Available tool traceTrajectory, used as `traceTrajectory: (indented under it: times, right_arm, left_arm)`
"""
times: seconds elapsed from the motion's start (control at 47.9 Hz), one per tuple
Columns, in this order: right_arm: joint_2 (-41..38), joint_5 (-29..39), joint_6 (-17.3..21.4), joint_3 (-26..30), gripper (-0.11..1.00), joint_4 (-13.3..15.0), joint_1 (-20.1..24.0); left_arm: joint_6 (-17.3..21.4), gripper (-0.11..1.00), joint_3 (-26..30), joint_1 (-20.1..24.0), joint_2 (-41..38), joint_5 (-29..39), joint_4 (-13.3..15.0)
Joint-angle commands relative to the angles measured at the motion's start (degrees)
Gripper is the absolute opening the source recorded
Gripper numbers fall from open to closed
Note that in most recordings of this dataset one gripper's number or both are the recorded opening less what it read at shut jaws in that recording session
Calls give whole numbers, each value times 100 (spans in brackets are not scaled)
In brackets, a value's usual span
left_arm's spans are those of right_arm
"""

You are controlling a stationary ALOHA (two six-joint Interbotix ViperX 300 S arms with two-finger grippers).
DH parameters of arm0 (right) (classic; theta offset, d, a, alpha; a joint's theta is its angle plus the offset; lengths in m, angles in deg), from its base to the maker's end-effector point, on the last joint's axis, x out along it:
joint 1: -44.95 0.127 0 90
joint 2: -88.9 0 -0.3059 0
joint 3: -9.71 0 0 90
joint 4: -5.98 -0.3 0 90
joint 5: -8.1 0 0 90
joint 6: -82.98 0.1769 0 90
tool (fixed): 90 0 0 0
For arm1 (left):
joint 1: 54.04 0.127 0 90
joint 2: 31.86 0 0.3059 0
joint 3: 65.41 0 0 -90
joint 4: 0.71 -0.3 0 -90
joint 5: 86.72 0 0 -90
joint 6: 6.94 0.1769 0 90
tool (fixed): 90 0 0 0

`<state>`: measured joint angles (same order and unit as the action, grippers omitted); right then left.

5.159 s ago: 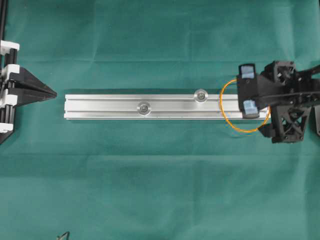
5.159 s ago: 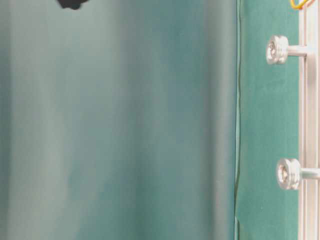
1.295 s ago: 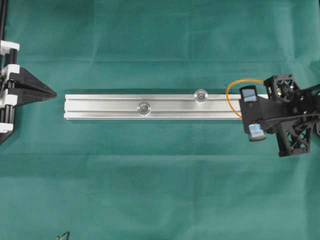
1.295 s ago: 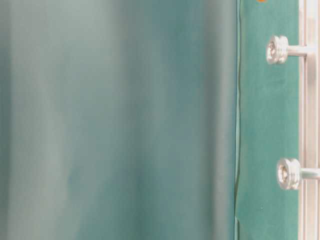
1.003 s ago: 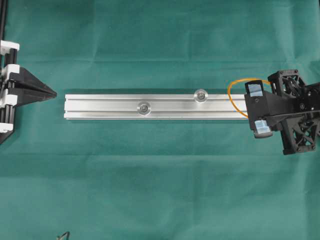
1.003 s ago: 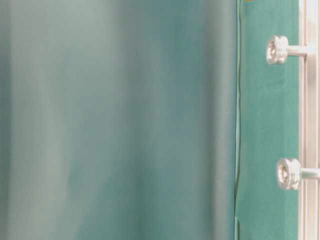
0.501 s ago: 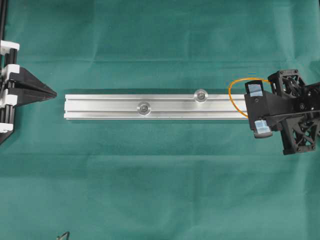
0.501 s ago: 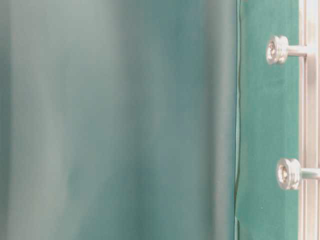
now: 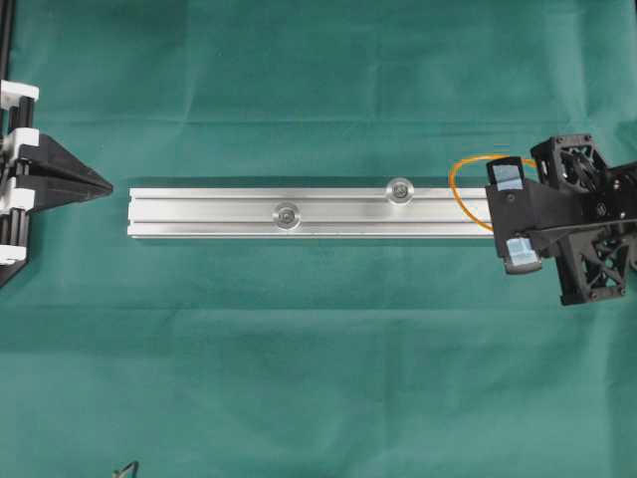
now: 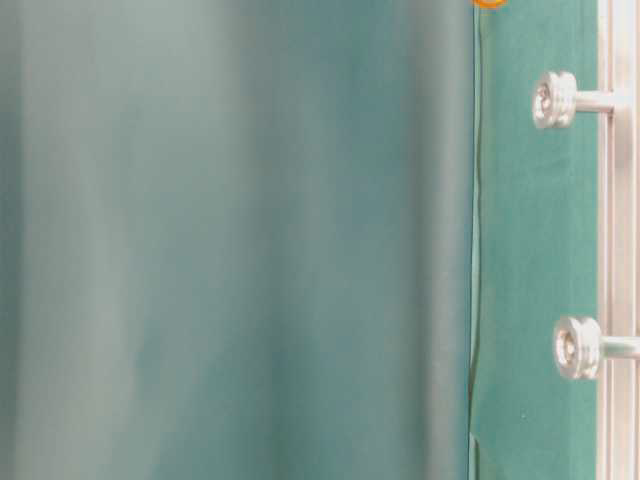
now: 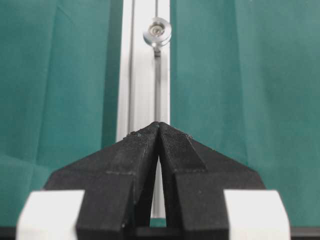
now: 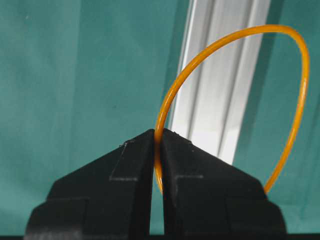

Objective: Hook the rubber onto the shaft.
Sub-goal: 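Lift the band with the right gripper and carry it left along the rail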

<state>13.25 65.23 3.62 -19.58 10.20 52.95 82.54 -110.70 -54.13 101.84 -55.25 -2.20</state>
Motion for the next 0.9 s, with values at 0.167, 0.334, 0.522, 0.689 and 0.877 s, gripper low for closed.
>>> traceTrajectory:
  times: [0.167,0.334,0.522,0.689,0.877]
  right_arm:
    - [-404,-18,0,492,6,149,-44]
    - [-800,-18,-35,853,6,158,-53]
    - [-1143,-26,-35,1222,6,176,-53]
    - [-1397,-35,-62,1485,6,185,-53]
    - [-1652,-35,-62,1793,6,237,-53]
  left_arm:
    - [9,0,176,-9,-44,-26,-18]
    - [9,0,176,-9,-44,-26,-18]
    - [9,0,176,-9,-44,-26,-18]
    - [9,0,167,-9,-44,-26,-9]
    - [9,0,176,-9,-44,-26,-18]
